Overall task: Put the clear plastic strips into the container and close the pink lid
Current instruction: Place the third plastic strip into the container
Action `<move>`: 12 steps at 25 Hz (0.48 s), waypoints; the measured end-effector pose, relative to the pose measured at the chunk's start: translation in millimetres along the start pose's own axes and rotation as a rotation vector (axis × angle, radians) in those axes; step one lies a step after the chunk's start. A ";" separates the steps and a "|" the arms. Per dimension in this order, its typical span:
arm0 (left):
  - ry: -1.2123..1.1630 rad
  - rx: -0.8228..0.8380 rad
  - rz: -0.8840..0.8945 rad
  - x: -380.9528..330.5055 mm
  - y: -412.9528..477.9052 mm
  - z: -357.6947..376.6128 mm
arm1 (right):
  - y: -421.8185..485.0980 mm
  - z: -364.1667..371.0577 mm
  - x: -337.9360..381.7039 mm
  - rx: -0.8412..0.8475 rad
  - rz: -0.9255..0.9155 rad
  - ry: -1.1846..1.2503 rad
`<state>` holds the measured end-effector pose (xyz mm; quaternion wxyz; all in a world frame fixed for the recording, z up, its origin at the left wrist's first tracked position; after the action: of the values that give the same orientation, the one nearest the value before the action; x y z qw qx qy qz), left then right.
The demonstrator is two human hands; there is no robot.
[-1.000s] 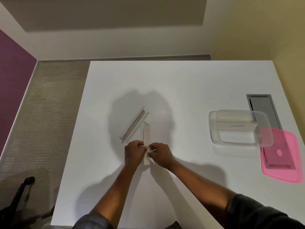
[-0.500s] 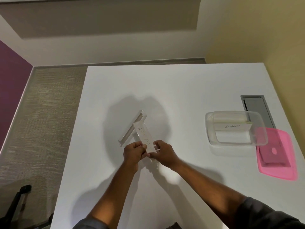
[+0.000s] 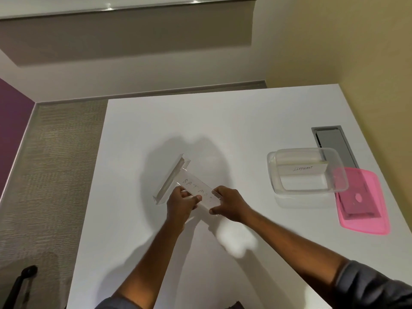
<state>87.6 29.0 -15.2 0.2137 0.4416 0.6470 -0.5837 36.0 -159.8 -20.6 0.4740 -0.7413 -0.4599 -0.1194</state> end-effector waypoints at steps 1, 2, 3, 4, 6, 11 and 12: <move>0.097 -0.011 0.030 -5.5 1.9 -2.3 | -1.1 -4.8 -3.6 0.002 -0.009 -0.028; 0.164 -0.022 0.054 -10.7 4.1 -5.2 | -2.7 -9.5 -7.4 0.005 -0.015 -0.047; 0.199 -0.023 0.082 -16.1 6.2 -7.8 | -4.7 -14.7 -11.2 0.006 -0.023 -0.066; 0.228 -0.006 0.115 -21.8 7.9 -9.5 | -7.2 -19.9 -14.4 0.006 -0.036 -0.087; 0.332 0.055 0.187 -33.5 10.9 -9.2 | -13.1 -30.4 -20.9 0.000 -0.067 -0.133; 0.696 0.277 0.376 -55.8 16.5 8.0 | -31.6 -59.9 -34.0 0.013 -0.137 -0.190; 0.763 0.352 0.406 -58.3 16.7 14.9 | -35.8 -66.3 -36.1 0.018 -0.150 -0.201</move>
<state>128.0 -5.0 18.1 -0.0079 0.7719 0.4710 -0.4269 4.9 -229.6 13.1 0.4218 -0.7088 -0.5603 -0.0757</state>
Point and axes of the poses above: each hand's wrist, its own y-axis towards the middle knuckle, its own z-axis out of the palm, x = y × z, the point moved 5 cm from there along y, towards the middle knuckle, and after that the axes turned 4 degrees about z, right-handed, at the moved point
